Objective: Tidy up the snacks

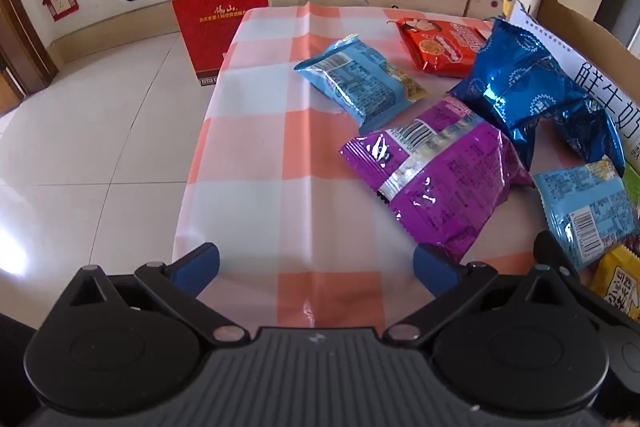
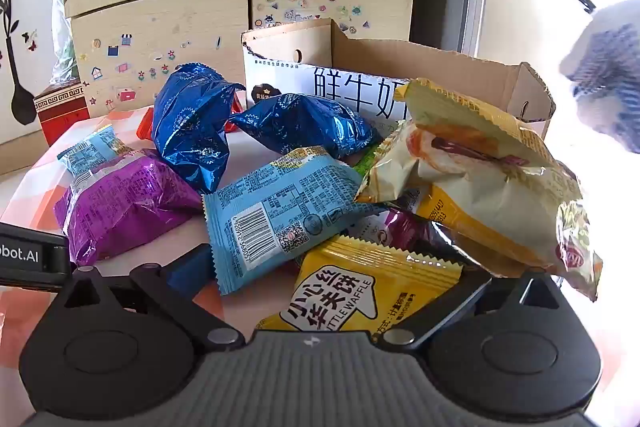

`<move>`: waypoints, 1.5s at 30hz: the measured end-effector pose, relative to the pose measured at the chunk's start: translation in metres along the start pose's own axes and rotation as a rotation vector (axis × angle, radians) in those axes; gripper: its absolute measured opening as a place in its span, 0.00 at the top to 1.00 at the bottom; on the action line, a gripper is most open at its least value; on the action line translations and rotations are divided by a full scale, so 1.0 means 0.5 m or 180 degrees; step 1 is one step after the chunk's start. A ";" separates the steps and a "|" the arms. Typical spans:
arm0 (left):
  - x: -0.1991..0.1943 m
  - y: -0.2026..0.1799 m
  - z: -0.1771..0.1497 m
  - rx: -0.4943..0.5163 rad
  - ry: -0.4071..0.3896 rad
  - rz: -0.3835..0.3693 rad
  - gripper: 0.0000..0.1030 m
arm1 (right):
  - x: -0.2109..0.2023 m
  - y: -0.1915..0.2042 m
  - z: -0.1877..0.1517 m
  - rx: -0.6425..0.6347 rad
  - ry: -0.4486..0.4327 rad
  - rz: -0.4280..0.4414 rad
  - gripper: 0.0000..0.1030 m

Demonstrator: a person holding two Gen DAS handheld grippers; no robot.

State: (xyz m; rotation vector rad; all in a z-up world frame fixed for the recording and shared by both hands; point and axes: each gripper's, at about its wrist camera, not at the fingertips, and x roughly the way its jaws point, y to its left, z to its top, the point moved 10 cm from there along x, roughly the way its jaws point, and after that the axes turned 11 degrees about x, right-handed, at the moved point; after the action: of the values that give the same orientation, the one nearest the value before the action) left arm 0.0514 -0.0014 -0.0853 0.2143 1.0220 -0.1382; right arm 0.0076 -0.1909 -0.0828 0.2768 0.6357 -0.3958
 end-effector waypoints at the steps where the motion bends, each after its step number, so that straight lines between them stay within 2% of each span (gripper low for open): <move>1: -0.001 0.000 0.000 0.0020 -0.0002 0.0007 0.00 | 0.000 0.000 0.000 0.0000 0.0000 0.0000 0.00; 8: -0.001 0.000 -0.018 0.0130 -0.0035 0.0012 0.00 | 0.001 0.000 -0.001 0.0003 0.0002 0.0002 0.00; 12: -0.013 0.006 -0.017 0.0028 0.0054 0.0014 0.01 | 0.001 0.000 -0.001 0.0003 0.0002 0.0001 0.00; 14: -0.020 0.006 -0.020 0.0082 0.0052 0.0032 0.01 | 0.001 0.000 -0.001 0.0003 0.0002 0.0001 0.00; 20: -0.043 0.003 -0.023 0.0206 -0.0035 0.0058 0.01 | 0.000 0.003 -0.001 0.0002 0.0000 -0.0008 0.00; 28: -0.076 -0.004 -0.023 0.0221 -0.0150 0.0041 0.01 | -0.025 0.004 -0.015 -0.0020 0.0062 0.0033 0.00; 32: -0.087 0.006 -0.010 0.0125 -0.0215 0.0072 0.01 | -0.054 0.018 -0.043 -0.0267 0.0355 0.0285 0.00; 36: -0.098 0.014 0.003 0.0117 -0.0295 0.0132 0.01 | -0.092 0.029 -0.063 -0.0567 0.0798 0.0539 0.00; 37: -0.102 0.017 0.007 0.0131 -0.0320 0.0155 0.01 | -0.104 0.027 -0.062 -0.0597 0.0790 0.0547 0.00; 40: -0.112 0.021 0.014 0.0129 -0.0387 0.0185 0.01 | -0.164 0.018 -0.035 -0.0599 0.0542 0.0507 0.00; 43: -0.113 0.016 0.014 0.0124 -0.0406 0.0161 0.01 | -0.208 -0.001 0.023 -0.0433 0.0354 0.0596 0.00; 45: -0.112 0.008 0.011 0.0158 -0.0401 0.0141 0.01 | -0.214 -0.031 0.067 -0.0321 0.0158 0.0493 0.00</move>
State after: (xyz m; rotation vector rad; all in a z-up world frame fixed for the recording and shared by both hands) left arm 0.0280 0.0019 -0.0341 0.2698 0.8887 -0.1352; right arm -0.0605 -0.1880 0.0076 0.2382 0.6758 -0.2080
